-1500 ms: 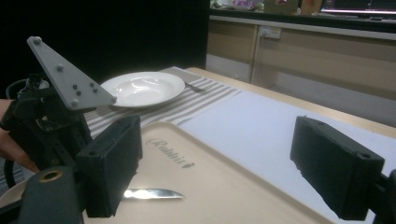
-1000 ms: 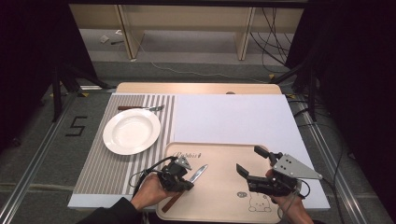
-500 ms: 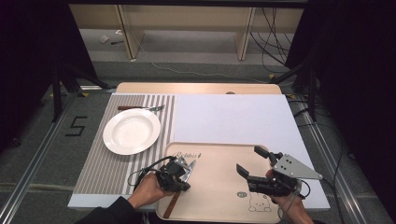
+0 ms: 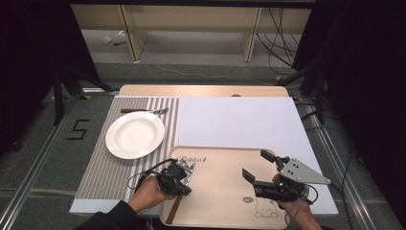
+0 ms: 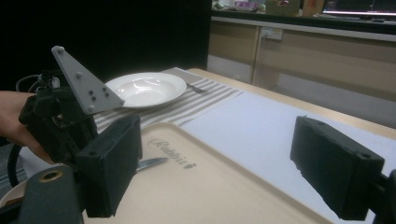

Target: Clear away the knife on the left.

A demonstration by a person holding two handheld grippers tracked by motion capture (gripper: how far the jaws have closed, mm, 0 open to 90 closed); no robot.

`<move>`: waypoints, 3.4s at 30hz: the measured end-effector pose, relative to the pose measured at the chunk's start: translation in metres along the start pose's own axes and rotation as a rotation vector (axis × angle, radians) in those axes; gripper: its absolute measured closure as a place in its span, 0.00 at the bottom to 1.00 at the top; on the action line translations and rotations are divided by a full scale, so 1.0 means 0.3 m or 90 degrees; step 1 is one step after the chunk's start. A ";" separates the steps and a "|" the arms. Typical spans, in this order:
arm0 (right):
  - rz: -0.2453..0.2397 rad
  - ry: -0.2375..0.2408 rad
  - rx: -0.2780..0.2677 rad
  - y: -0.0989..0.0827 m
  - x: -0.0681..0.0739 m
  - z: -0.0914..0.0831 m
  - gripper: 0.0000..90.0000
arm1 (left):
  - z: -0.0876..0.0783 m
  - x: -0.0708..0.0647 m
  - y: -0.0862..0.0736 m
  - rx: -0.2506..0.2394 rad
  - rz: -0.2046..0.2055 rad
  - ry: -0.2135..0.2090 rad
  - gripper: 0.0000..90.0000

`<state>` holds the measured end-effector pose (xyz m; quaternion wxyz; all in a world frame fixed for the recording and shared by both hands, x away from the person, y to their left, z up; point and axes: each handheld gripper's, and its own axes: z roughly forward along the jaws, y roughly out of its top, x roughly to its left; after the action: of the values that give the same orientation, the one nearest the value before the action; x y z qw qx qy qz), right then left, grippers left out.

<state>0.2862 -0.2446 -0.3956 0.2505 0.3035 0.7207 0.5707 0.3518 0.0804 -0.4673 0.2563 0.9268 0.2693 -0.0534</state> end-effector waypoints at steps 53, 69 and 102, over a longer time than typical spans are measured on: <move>-0.001 0.001 0.001 0.000 0.001 -0.001 0.20 | -0.050 0.073 -0.038 0.047 -0.028 -0.003 0.99; -0.001 0.001 0.001 0.000 0.001 0.000 0.20 | -0.056 0.046 -0.031 0.015 -0.029 -0.049 0.63; -0.001 0.001 0.002 0.000 0.001 0.000 0.20 | -0.113 0.016 -0.017 -0.158 -0.010 -0.067 0.18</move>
<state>0.2860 -0.2445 -0.3957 0.2496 0.3026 0.7221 0.5698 0.3520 0.1034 -0.4414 0.3822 0.8817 0.2676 -0.0704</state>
